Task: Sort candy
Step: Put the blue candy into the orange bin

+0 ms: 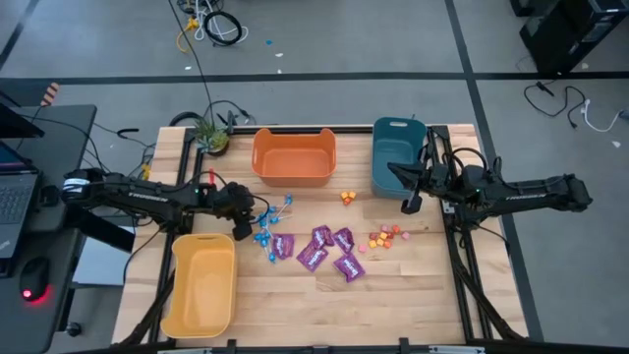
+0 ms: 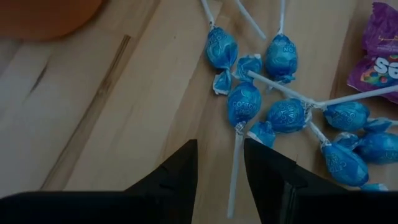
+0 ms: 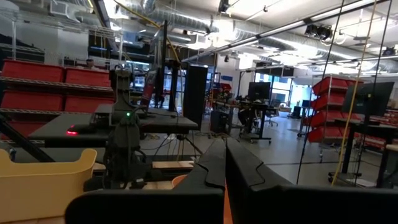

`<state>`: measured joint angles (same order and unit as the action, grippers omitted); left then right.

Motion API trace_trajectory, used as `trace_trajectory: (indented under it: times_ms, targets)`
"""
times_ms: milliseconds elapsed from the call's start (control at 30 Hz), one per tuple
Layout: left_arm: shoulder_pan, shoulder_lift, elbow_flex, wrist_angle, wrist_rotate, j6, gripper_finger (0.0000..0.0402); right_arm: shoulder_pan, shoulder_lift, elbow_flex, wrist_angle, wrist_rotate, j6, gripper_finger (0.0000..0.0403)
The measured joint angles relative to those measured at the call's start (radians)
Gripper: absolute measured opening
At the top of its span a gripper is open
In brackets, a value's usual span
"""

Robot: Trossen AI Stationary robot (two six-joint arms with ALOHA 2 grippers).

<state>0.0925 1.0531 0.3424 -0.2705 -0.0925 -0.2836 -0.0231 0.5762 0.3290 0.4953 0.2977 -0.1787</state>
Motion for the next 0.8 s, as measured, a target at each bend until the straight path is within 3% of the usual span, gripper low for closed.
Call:
trace_trajectory:
  times_ms: [800]
  targets:
    - [-0.001, 0.007, 0.000, -0.011, 0.006, 0.009, 0.0135, 0.000, 0.000, 0.000, -0.019, 0.000, 0.000, 0.0000]
